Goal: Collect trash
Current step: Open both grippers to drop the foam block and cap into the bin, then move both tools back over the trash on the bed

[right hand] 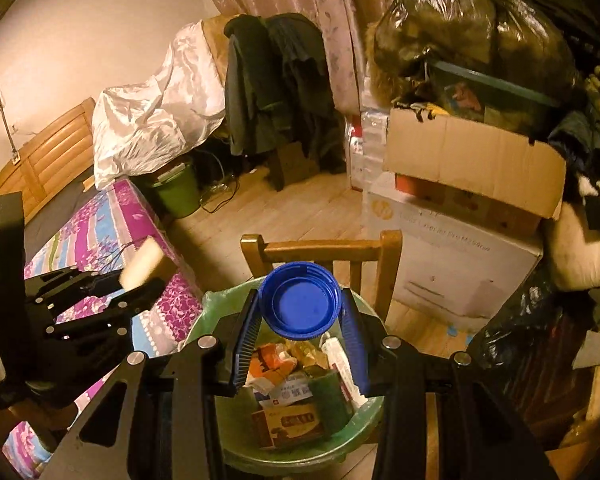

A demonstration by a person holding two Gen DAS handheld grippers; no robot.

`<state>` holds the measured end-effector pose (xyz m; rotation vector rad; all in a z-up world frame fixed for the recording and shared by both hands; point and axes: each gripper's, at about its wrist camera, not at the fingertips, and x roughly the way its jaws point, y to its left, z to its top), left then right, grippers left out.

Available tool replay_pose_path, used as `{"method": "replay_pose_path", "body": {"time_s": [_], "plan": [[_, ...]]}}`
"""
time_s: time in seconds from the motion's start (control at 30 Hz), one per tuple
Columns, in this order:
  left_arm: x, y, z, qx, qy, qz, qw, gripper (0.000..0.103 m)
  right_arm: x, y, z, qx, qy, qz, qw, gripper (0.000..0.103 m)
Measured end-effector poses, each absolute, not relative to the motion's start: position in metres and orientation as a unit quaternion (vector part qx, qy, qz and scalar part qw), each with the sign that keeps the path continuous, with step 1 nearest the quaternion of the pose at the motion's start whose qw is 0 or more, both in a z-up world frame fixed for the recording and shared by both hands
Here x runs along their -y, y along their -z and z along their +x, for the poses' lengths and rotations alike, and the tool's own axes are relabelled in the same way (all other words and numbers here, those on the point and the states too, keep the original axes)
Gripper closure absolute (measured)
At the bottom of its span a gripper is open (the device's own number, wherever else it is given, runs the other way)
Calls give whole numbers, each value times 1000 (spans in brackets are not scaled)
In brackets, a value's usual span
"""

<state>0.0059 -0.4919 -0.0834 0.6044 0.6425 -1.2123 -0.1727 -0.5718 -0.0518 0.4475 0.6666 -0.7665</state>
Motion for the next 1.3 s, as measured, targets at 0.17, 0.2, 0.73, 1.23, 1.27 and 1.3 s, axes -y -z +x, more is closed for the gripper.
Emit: {"method": "replay_pose_path", "body": {"time_s": [0.17,0.2,0.73,1.23,1.27,1.3], "plan": [[502,92,11,-342,591,248,688,68,578,66,-170,-323,342,243,848,53],[505,95,13,-356,589,244,683,55,581,69,-171,-322,347,250,844,48],[498,96,18,-372,591,226,680,52,586,72,-178,-297,345,271,848,46],[392,120,77,-387,478,189,765,37,542,82,-124,-301,283,238,879,45],[380,123,84,-394,467,180,771,36,537,84,-116,-305,275,235,881,45],[361,128,96,-404,448,169,780,36,531,85,-107,-309,267,232,883,45]]}}
